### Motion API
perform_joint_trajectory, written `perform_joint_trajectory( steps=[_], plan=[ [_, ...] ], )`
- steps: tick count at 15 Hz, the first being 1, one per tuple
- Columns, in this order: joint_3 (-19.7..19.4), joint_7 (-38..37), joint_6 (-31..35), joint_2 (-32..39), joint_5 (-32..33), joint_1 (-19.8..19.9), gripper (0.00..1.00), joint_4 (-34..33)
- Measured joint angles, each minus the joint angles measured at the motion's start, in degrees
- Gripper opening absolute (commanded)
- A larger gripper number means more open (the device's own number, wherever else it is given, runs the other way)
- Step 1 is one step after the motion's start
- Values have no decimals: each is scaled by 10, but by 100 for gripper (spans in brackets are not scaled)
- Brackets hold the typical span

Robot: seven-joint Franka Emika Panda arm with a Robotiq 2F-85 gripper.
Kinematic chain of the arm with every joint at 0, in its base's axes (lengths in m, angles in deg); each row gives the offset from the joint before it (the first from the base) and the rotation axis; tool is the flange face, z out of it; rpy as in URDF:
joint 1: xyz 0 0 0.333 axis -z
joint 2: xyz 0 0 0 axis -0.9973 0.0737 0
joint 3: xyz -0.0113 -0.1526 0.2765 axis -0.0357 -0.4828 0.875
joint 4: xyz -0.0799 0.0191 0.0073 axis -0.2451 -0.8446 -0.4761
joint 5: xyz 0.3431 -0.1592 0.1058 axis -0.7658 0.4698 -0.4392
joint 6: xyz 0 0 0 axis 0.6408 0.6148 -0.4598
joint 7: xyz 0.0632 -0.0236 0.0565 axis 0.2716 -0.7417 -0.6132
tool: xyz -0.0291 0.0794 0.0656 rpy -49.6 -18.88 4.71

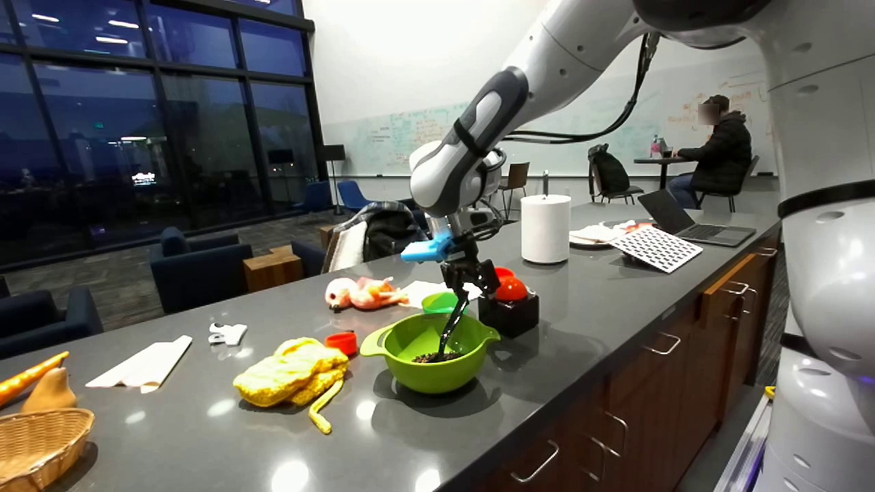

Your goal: Use the black ladle to stir the contents in the light green bowl.

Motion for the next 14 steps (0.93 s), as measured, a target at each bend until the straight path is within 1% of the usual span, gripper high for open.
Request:
perform_joint_trajectory(
  steps=[2,8,9,10,11,12,13,14],
  plan=[
    [3,0,-1,0,15,-5,100,-8],
    [13,3,8,0,17,-9,100,-19],
    [14,4,11,1,17,-9,75,-19],
    [14,5,12,1,17,-9,73,-19],
    [15,6,14,1,17,-9,68,-19],
    [15,9,14,1,17,-9,61,-18],
    [16,12,14,1,17,-9,52,-18],
    [16,14,15,1,17,-9,44,-18]
  ],
)
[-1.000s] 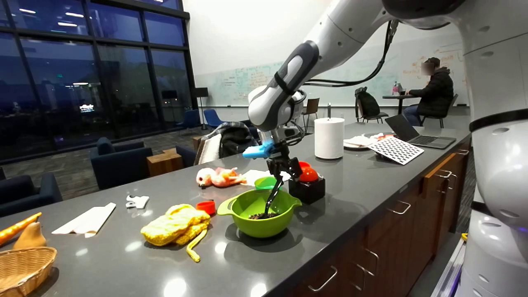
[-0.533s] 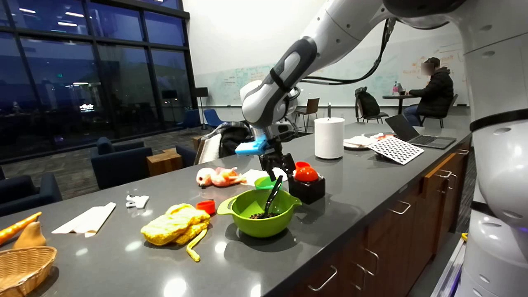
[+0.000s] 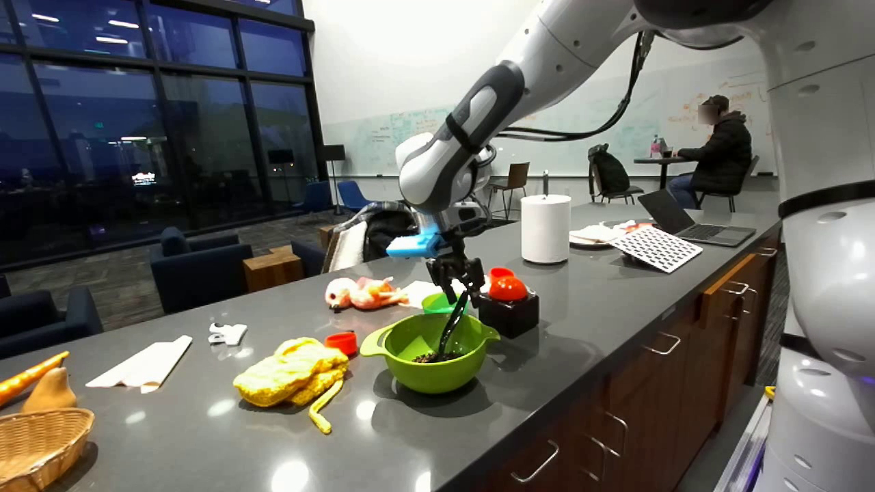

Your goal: Use the black ladle to stir the contents in the light green bowl.

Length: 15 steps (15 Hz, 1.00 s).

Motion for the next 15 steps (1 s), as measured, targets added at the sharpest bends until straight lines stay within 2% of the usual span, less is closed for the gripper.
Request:
perform_joint_trajectory(
  steps=[3,6,11,15],
  plan=[
    [1,8,0,0,0,0,19,0],
    [2,12,-1,0,0,0,1,0],
    [4,13,-21,0,4,-5,1,-4],
    [8,11,-69,2,28,-17,1,-23]
  ],
)
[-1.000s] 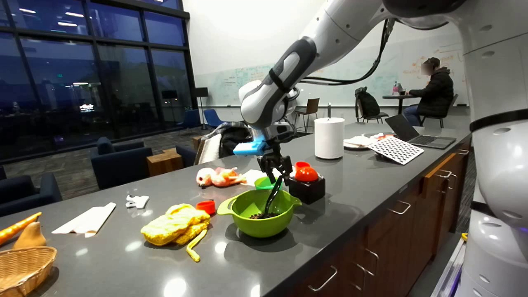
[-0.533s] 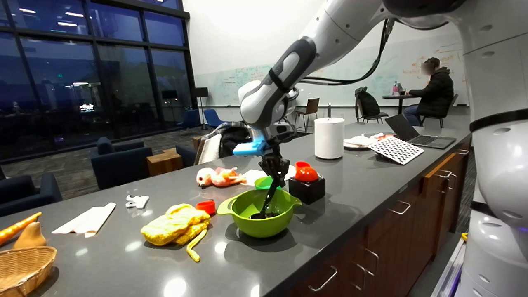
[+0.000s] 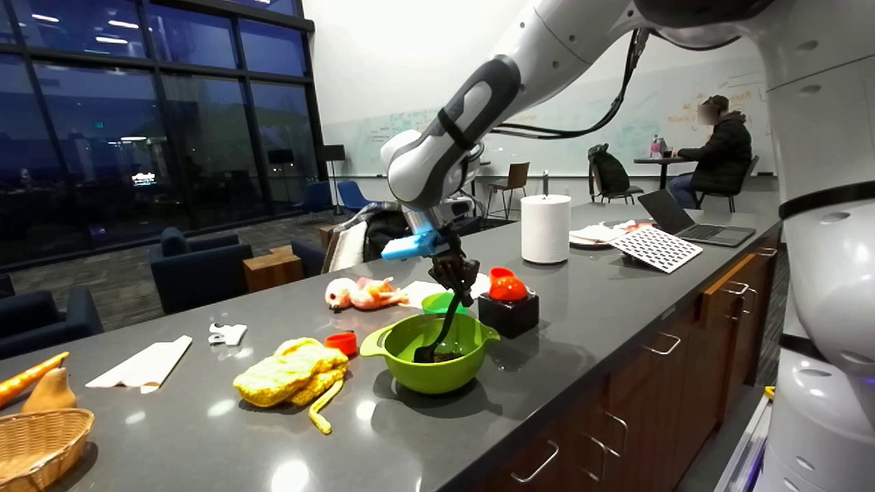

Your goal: Use the black ladle to stir the contents in the light green bowl.

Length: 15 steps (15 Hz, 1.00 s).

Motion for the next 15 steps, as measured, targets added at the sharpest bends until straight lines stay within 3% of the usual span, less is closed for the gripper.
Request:
perform_joint_trajectory(
  steps=[8,15],
  plan=[
    [16,-14,-163,39,92,-43,1,-85],
    [24,-14,-200,87,112,-62,1,-139]
  ],
)
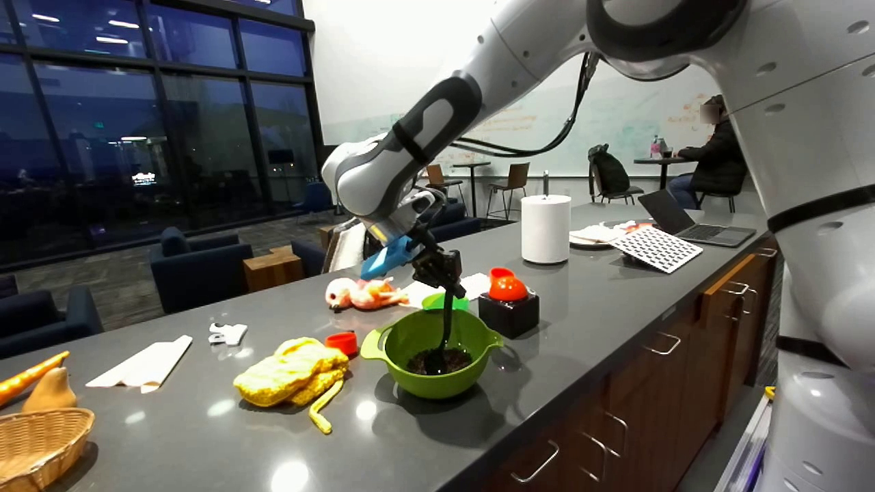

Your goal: Use the black ladle to stir the contents in the light green bowl.

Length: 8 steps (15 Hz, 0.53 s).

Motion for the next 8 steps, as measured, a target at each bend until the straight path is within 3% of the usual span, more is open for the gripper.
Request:
perform_joint_trajectory(
  steps=[8],
  plan=[
    [2,1,-2,33,0,-9,1,-41]
  ],
)
